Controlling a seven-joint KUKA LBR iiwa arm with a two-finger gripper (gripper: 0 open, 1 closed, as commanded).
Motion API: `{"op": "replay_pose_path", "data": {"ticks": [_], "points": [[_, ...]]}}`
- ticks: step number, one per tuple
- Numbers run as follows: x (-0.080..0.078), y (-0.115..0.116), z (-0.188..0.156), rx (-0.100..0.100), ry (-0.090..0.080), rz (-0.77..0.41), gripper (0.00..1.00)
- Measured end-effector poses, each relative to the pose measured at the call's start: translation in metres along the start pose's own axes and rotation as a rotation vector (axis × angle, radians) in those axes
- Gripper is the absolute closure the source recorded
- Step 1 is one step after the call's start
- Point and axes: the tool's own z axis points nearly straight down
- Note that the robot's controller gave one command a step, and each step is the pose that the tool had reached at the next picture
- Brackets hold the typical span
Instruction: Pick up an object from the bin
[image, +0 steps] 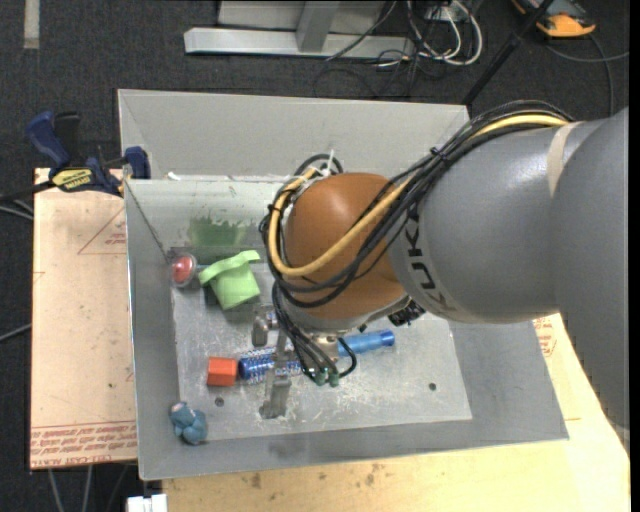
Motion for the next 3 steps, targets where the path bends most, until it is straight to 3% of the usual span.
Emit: {"op": "replay_pose_path", "data": {"ticks": [1,2,3], "points": [[-0.052,-0.057,0.073,0.002,-0.005,0.026,0.0],[-0.051,-0.052,0.068,-0.002,-0.007,0.02,1.0],[-0.073,-0.032,-0.087,-0.004,-0.017,0.045,1.0]]}}
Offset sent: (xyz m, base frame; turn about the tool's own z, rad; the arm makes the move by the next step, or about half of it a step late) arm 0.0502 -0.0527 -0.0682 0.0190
